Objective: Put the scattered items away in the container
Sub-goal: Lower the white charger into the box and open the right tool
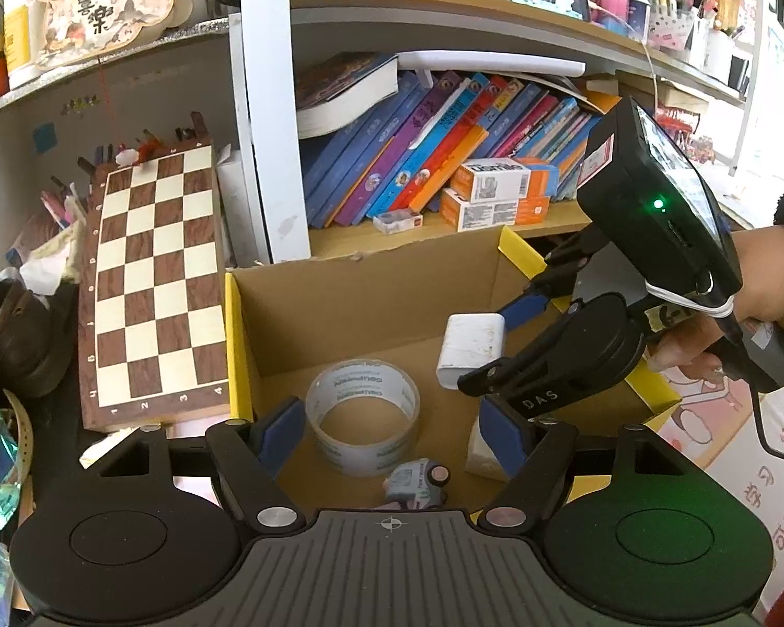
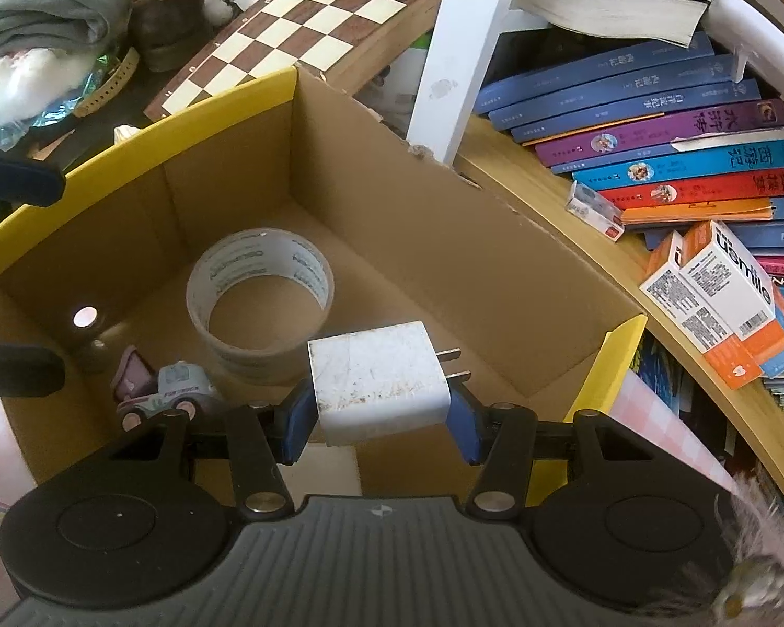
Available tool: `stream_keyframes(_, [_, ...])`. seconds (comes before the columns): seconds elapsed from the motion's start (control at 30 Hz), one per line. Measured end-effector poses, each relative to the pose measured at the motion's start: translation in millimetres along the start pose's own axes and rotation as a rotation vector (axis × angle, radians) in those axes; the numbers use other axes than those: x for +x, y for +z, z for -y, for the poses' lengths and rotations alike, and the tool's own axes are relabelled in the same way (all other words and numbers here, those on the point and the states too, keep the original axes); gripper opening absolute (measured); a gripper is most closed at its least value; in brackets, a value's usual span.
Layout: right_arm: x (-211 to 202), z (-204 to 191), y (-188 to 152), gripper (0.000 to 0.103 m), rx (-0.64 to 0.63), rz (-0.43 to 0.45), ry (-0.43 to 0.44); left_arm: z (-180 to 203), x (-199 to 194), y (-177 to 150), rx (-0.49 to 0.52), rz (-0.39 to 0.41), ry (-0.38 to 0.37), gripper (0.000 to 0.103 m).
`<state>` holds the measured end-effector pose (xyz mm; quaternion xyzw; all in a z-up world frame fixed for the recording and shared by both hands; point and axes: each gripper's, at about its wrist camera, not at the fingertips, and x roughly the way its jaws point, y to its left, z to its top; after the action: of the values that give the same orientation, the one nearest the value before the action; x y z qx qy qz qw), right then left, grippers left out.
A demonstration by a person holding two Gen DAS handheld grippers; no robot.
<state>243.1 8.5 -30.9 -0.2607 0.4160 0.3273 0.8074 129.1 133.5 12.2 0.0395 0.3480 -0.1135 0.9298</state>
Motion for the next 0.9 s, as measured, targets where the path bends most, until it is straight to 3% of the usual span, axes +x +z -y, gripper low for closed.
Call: stream_keyframes(0.9, [-7,6,1,0.046,0.025,0.036,-0.016,1,7,3,-0.001,-0.011,0.005,0.076])
